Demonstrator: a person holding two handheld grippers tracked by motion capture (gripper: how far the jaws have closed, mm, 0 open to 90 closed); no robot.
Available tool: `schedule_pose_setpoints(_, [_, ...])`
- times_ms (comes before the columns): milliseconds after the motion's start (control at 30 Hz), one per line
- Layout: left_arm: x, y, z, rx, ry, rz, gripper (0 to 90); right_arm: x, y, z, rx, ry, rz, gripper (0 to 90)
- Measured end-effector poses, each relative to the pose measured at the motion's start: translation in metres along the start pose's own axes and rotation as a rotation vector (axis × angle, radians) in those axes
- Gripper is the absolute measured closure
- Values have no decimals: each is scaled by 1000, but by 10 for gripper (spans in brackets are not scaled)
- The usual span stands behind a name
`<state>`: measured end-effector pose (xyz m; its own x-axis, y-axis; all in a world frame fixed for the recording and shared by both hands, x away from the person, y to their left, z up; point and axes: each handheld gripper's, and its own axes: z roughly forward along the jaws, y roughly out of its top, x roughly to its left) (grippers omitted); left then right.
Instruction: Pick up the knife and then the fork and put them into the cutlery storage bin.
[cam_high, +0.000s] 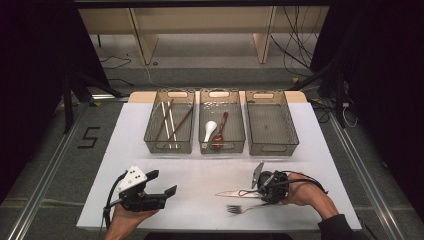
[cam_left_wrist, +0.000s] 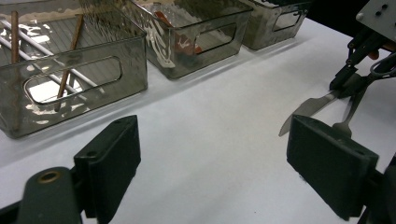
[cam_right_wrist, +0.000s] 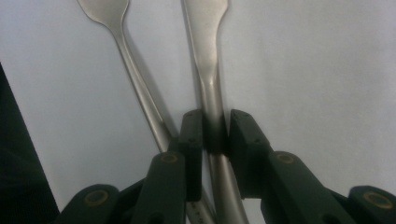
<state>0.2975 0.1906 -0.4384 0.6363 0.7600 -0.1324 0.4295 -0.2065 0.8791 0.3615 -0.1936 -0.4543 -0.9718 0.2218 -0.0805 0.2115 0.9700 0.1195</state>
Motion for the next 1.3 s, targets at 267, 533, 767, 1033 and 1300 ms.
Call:
schedule_pose_setpoints(267, [0,0,0,1,-1,-1,170,1,3,0,20,7,-23,798])
schedule_pose_setpoints(533, [0,0,1,1,-1,-2,170,1,5,0,34,6,-29,804])
schedule_pose_setpoints(767, [1,0,0,-1,1,-7,171,2,4,-1,24,2,-13,805])
schedule_pose_setpoints(1033, [2,0,0,-3,4,-11,171,-1,4,-5,-20,-18,4,806])
schedule_pose_setpoints(1300, [3,0,0,-10,5,-17,170,-6,1,-16,-120,-42,66,806])
